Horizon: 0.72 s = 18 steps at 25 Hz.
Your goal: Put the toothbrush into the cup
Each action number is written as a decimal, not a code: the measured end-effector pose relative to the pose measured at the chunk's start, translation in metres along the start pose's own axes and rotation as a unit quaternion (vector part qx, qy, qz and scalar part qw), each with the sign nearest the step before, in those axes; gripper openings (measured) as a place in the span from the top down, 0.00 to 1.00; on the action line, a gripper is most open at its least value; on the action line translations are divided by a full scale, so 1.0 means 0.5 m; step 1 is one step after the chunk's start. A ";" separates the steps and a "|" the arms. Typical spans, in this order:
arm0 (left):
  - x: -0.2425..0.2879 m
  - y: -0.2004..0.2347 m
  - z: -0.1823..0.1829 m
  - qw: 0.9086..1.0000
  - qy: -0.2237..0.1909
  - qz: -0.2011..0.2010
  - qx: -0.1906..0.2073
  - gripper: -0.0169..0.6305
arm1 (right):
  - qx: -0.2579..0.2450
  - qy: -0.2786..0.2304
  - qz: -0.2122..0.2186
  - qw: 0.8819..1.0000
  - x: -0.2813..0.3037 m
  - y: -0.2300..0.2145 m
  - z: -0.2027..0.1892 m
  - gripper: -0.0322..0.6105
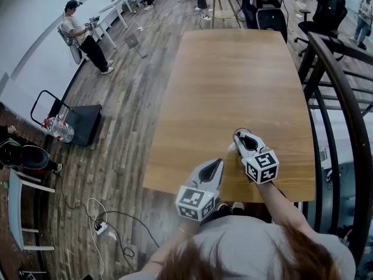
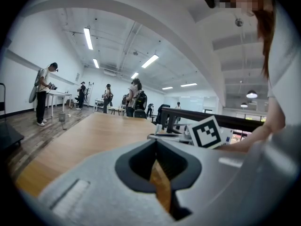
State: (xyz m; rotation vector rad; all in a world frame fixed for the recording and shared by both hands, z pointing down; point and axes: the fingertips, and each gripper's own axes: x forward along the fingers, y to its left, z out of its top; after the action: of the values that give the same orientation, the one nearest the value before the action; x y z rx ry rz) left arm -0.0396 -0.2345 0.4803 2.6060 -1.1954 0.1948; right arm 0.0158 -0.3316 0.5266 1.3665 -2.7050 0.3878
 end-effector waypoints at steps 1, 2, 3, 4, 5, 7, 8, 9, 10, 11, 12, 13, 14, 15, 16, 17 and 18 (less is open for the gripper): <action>0.001 0.001 0.001 1.000 -0.001 0.000 0.000 0.98 | 0.001 -0.001 0.000 1.000 -0.001 -0.001 -0.001 0.89; 0.003 0.002 0.002 1.000 -0.002 0.000 0.000 0.98 | 0.002 -0.001 0.000 1.000 0.000 -0.003 -0.001 0.89; 0.005 0.002 0.002 1.000 -0.002 0.000 0.000 0.98 | 0.003 -0.002 0.000 1.000 0.001 -0.004 -0.001 0.89; 0.007 0.002 0.002 1.000 -0.003 -0.001 0.000 0.98 | 0.003 -0.002 0.000 1.000 0.002 -0.006 -0.001 0.89; 0.009 0.001 0.003 1.000 -0.003 -0.002 0.000 0.98 | 0.003 -0.002 0.000 1.000 0.003 -0.007 0.000 0.89; 0.010 -0.001 0.005 1.000 -0.004 -0.004 0.000 0.98 | 0.003 -0.002 -0.002 1.000 0.001 -0.010 0.000 0.89; 0.011 -0.002 0.006 1.000 -0.004 -0.005 0.001 0.98 | 0.003 -0.002 -0.003 1.000 -0.001 -0.013 0.001 0.89; 0.012 -0.003 0.006 1.000 -0.003 -0.006 0.001 0.98 | 0.003 -0.003 -0.005 1.000 -0.003 -0.017 0.002 0.90; 0.013 -0.003 0.006 1.000 -0.003 -0.008 0.001 0.98 | 0.005 -0.004 -0.008 1.000 -0.006 -0.022 0.002 0.91; 0.014 -0.003 0.006 1.000 -0.002 -0.009 0.001 0.98 | 0.008 -0.005 -0.011 1.000 -0.009 -0.030 0.002 0.92; 0.014 -0.003 0.004 1.000 -0.001 -0.010 0.000 0.98 | 0.013 -0.007 -0.014 1.000 -0.013 -0.038 0.001 0.92; 0.015 -0.002 0.003 1.000 0.000 -0.011 0.000 0.98 | 0.019 -0.010 -0.017 1.000 -0.016 -0.046 -0.001 0.92; 0.016 -0.001 0.002 1.000 0.001 -0.011 -0.001 0.98 | 0.026 -0.012 -0.020 0.999 -0.019 -0.053 -0.003 0.92; 0.016 -0.001 0.001 1.000 0.001 -0.012 -0.002 0.98 | 0.031 -0.014 -0.022 0.999 -0.022 -0.060 -0.005 0.92; 0.018 -0.002 0.001 1.000 0.000 -0.013 -0.002 0.98 | 0.034 -0.016 -0.025 0.999 -0.024 -0.066 -0.006 0.92; 0.019 -0.003 0.001 1.000 0.000 -0.014 -0.002 0.98 | 0.036 -0.016 -0.028 0.999 -0.027 -0.071 -0.008 0.92; 0.020 -0.005 0.001 1.000 0.000 -0.015 -0.002 0.98 | 0.039 -0.016 -0.030 0.999 -0.030 -0.077 -0.010 0.92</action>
State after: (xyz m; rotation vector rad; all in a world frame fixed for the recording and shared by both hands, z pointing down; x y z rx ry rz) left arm -0.0314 -0.2405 0.4816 2.6192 -1.1548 0.1849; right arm 0.0554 -0.3406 0.5358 1.4834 -2.6929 0.4737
